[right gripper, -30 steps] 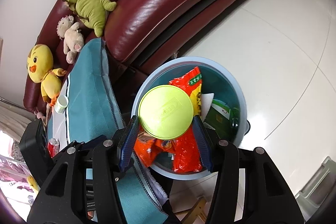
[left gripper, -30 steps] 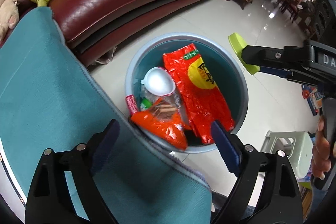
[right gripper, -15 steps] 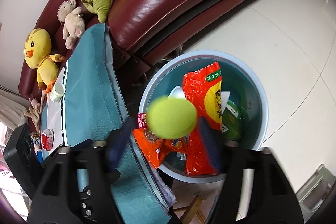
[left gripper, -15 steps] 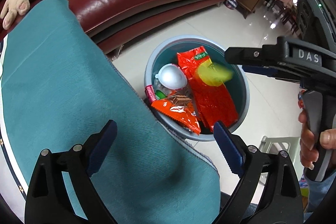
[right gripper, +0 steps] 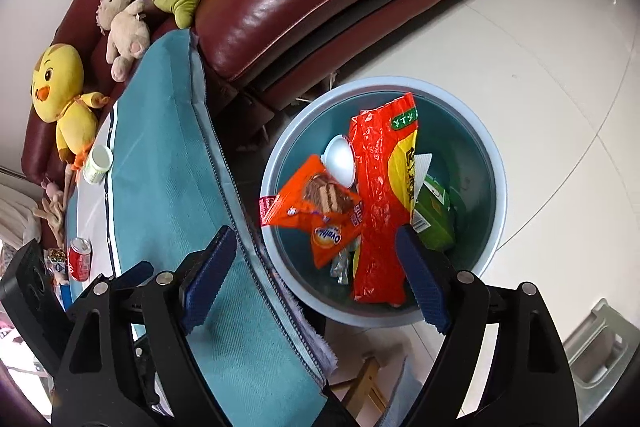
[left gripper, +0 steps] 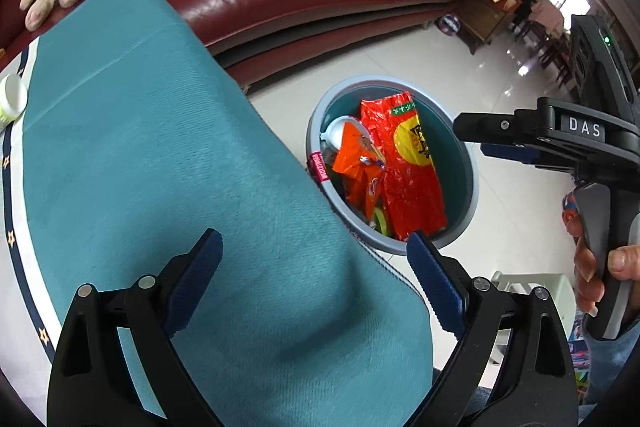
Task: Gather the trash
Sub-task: 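Move both tools back over the table toward the cola can and container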
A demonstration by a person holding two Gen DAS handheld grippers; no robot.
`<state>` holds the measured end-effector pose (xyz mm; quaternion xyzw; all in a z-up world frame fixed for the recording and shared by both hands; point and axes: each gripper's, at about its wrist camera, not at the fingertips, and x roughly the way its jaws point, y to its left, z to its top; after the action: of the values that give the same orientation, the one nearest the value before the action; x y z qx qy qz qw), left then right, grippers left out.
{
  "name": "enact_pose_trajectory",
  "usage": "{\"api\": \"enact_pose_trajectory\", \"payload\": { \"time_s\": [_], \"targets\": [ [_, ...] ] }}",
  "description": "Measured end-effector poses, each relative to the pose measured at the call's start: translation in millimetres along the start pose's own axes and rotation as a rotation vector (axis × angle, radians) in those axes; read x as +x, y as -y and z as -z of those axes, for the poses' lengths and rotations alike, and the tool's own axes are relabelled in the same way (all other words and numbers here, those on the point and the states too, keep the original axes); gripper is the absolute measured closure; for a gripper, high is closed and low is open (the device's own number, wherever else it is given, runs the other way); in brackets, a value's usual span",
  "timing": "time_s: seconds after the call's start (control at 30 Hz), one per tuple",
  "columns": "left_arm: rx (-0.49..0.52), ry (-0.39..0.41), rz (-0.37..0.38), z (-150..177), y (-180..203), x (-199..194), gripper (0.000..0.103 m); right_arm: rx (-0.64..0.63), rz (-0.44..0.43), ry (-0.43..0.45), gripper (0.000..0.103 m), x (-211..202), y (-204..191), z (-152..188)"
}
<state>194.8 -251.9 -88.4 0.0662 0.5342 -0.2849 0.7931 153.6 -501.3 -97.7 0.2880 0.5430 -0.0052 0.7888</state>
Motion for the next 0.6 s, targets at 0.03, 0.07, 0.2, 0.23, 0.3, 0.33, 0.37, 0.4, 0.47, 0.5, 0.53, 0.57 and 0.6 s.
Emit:
{"api": "enact_pose_trajectory", "payload": {
  "time_s": [0.03,0.07,0.2,0.23,0.3,0.33,0.37,0.4,0.47,0.5,0.53,0.57,0.6],
  "targets": [
    [-0.004,0.005,-0.001,2,-2,-3,0.009,0.000,0.001,0.001,0.025,-1,-2,1],
    [-0.007,0.009,-0.002,3,-4,-6,0.009,-0.001,0.002,0.003,0.025,-3,-3,2],
    [-0.016,0.027,-0.003,9,-12,-18,0.009,-0.017,0.011,0.004,0.025,-9,-15,8],
    [-0.019,0.032,-0.004,10,-14,-21,0.009,-0.021,0.011,0.001,0.025,-9,-18,8],
    [-0.029,0.044,-0.003,13,-19,-28,0.009,-0.038,0.018,-0.002,0.025,-12,-27,11],
    [-0.036,0.051,-0.003,15,-22,-31,0.009,-0.047,0.020,-0.003,0.025,-12,-30,12],
    [-0.042,0.056,-0.004,17,-25,-34,0.009,-0.058,0.023,-0.005,0.025,-14,-36,14],
    [-0.048,0.062,-0.006,19,-28,-37,0.009,-0.068,0.024,-0.006,0.025,-14,-41,15],
    [-0.059,0.073,-0.010,24,-36,-44,0.009,-0.090,0.028,-0.008,0.025,-16,-52,17],
    [-0.063,0.079,-0.013,26,-39,-47,0.009,-0.102,0.032,-0.009,0.021,-17,-58,18],
    [-0.069,0.085,-0.017,29,-44,-51,0.008,-0.114,0.036,-0.007,0.018,-17,-63,19],
    [-0.075,0.092,-0.021,31,-48,-54,0.008,-0.128,0.042,-0.005,0.018,-18,-70,20],
    [-0.082,0.098,-0.024,33,-53,-58,0.008,-0.143,0.048,-0.008,0.018,-18,-76,22]
  ]
}}
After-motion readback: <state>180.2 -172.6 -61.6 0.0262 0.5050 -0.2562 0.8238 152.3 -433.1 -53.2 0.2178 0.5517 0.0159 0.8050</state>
